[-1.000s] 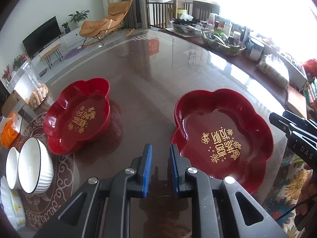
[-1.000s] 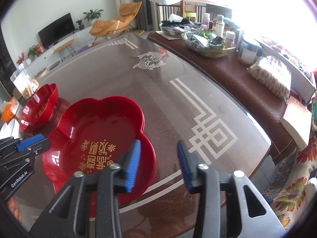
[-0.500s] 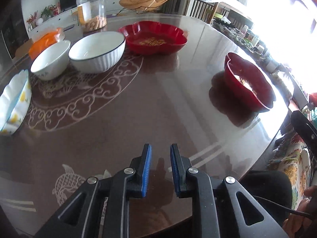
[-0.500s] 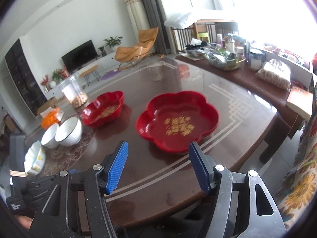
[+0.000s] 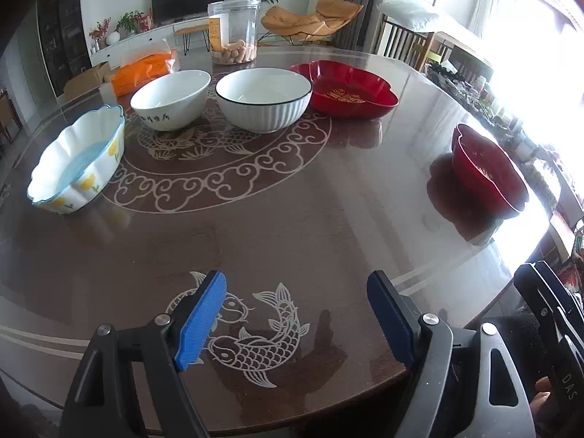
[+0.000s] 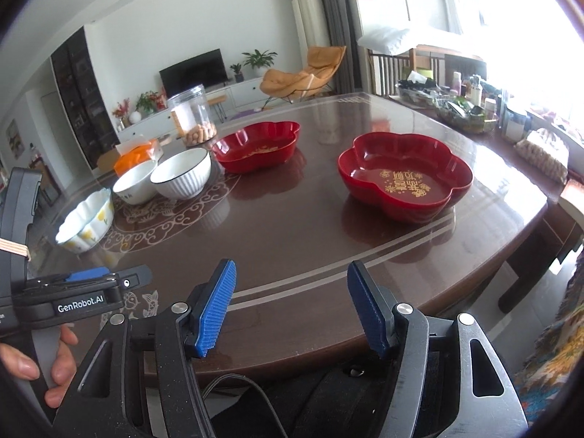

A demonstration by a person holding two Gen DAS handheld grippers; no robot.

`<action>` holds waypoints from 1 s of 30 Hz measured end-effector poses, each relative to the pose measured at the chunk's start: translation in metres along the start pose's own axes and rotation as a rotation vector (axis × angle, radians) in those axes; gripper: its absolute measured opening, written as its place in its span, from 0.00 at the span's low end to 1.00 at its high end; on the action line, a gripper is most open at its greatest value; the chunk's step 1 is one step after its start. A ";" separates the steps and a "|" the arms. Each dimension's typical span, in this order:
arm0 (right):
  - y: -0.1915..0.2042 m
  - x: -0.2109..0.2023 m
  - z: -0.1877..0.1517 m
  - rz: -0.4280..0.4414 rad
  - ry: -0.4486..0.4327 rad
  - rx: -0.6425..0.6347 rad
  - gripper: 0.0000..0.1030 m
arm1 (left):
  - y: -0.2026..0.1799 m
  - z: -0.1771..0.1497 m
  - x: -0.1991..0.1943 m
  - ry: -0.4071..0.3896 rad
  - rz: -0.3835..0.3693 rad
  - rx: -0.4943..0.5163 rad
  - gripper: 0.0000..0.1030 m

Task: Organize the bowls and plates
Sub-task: 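Pull both open grippers back from the placed plates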

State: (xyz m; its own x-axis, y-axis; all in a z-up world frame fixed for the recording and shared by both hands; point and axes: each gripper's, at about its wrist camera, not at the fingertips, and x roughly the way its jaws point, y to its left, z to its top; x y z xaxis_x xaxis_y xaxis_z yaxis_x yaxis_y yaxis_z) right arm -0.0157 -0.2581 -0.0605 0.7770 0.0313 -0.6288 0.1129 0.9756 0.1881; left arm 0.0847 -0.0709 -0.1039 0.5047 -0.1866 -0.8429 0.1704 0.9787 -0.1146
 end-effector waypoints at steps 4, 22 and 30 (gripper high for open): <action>-0.005 0.003 -0.002 -0.001 0.001 0.023 0.65 | -0.001 -0.008 0.006 0.031 -0.020 -0.014 0.77; -0.001 0.014 -0.010 -0.003 0.029 0.000 0.65 | 0.030 0.005 0.003 0.012 0.099 0.018 0.77; 0.005 0.021 -0.011 0.003 0.047 -0.025 0.65 | 0.042 0.026 0.007 0.011 0.038 0.052 0.77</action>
State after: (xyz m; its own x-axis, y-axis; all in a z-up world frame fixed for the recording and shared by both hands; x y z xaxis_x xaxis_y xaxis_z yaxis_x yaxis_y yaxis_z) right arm -0.0057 -0.2503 -0.0808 0.7471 0.0444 -0.6632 0.0944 0.9806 0.1719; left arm 0.1172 -0.0336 -0.1008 0.5024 -0.1484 -0.8518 0.1955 0.9791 -0.0552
